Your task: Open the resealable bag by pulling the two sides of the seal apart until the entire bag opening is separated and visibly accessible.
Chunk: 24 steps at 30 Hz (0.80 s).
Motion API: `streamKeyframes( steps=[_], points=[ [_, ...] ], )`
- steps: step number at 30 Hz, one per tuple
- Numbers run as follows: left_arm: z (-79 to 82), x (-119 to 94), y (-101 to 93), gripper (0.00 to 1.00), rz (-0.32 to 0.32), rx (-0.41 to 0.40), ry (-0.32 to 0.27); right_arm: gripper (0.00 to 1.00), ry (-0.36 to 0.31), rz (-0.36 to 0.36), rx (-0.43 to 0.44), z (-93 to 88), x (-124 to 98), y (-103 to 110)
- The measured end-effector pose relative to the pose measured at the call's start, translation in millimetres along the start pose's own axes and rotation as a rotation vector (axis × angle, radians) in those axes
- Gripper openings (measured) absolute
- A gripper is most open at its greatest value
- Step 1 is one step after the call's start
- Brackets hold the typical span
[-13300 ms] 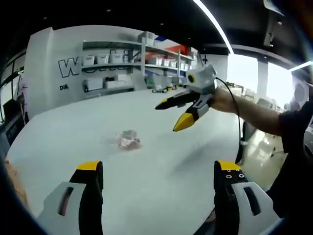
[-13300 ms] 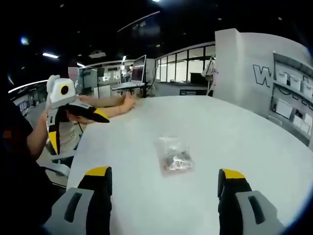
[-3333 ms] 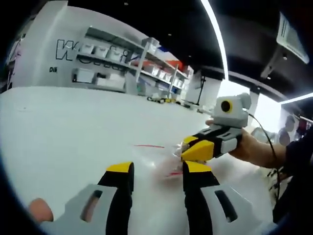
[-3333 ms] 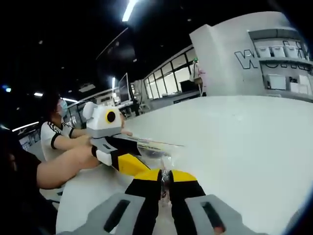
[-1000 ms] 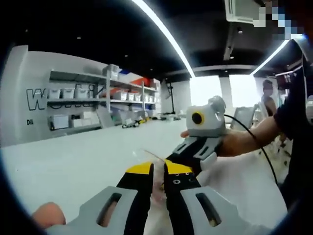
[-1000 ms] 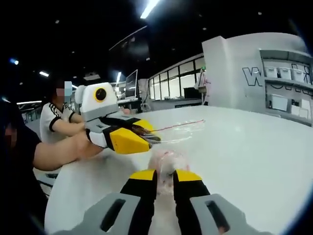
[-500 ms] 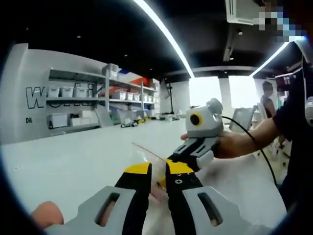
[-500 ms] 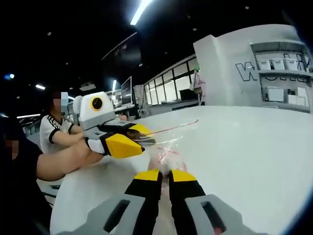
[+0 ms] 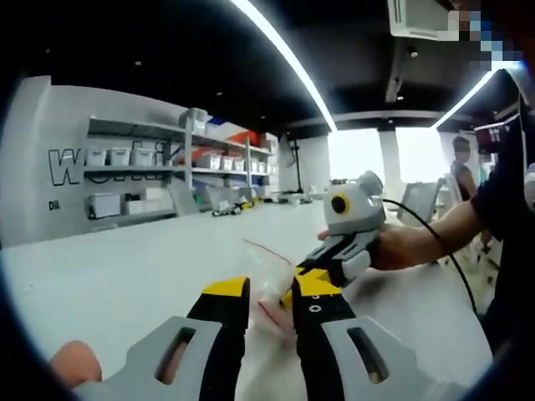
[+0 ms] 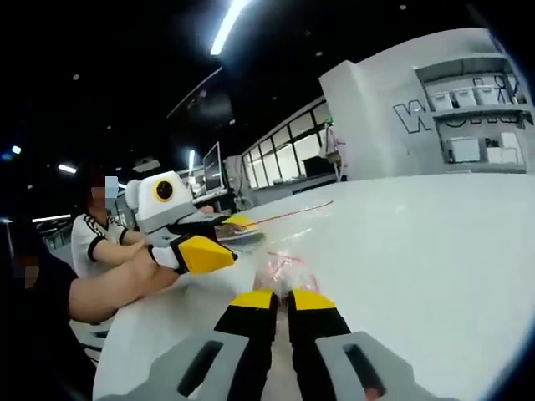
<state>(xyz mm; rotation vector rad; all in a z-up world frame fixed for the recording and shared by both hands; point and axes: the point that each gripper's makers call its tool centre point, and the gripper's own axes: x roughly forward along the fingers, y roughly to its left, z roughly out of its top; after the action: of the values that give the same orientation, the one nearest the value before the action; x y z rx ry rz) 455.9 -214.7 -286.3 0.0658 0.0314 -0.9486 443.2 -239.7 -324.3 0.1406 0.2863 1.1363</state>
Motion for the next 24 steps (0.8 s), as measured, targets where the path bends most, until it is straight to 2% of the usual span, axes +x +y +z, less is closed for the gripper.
streamKeyframes(
  steps=[12, 16, 24],
  points=[
    [-17.7, 5, 1.7, 0.27, -0.010, -0.029, 0.063, 0.01, -0.033, 0.009, 0.075, -0.2, -7, -2],
    [-13.2, 4, -1.1, 0.27, -0.021, -0.032, 0.043, 0.01, -0.034, 0.009, 0.077, -0.1, -7, 0],
    [-14.7, 4, 3.8, 0.27, -0.009, -0.035, 0.047, 0.01, -0.033, 0.016, 0.082, -0.8, -6, 1]
  ],
)
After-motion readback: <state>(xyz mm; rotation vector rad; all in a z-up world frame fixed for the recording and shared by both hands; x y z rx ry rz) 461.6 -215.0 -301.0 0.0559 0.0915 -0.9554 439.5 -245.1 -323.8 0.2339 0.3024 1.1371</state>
